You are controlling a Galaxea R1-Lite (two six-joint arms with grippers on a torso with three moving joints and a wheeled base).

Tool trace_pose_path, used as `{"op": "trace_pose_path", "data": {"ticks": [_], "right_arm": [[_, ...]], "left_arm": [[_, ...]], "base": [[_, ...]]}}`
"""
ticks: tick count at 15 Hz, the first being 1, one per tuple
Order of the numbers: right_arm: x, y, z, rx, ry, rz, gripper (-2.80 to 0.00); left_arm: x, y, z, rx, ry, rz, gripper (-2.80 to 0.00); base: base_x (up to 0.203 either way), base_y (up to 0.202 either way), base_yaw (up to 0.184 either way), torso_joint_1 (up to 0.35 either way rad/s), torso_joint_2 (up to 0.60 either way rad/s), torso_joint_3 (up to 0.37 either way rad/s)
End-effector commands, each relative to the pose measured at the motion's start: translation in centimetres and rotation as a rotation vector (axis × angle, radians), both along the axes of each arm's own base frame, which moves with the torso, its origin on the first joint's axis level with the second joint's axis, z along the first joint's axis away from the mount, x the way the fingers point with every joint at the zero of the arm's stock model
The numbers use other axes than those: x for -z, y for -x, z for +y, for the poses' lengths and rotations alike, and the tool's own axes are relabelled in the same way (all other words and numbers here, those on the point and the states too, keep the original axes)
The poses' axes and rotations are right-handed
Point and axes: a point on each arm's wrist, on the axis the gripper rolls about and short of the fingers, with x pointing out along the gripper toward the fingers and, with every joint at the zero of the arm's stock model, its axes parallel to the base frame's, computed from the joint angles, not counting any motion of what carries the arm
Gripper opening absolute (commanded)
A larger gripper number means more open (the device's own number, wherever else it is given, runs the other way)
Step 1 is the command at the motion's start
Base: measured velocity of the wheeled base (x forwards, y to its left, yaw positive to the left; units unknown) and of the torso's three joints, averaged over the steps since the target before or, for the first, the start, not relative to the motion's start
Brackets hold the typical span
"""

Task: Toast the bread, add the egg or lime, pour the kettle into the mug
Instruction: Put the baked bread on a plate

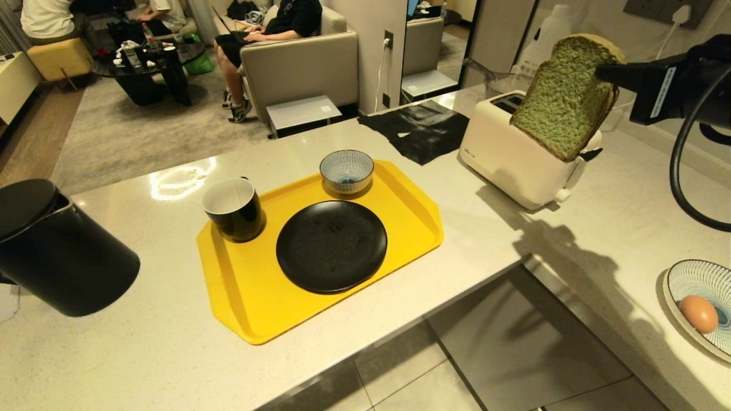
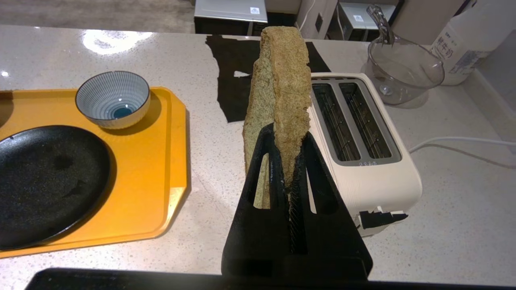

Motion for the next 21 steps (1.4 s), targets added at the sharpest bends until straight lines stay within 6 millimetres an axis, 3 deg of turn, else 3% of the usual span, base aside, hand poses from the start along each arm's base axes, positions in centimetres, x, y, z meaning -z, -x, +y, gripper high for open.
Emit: {"op": "trace_pose_path", "data": {"ticks": [1, 21], "right_arm": [[-0.02, 0.07, 0.01, -0.001, 0.009, -0.005, -2.80], [0.10, 0.05, -0.01, -0.002, 0.009, -0.001, -2.80]], "left_arm": [[0.00, -0.01, 0.00, 0.000, 0.000, 0.001, -2.80], [-0.01, 0.01, 0.00, 0.000, 0.000, -0.002, -2.80]], "base": [[0.000, 0.000, 0.000, 0.000, 0.00, 0.000], [-0.027, 0.000, 0.000, 0.002, 0.00, 0.000]]}}
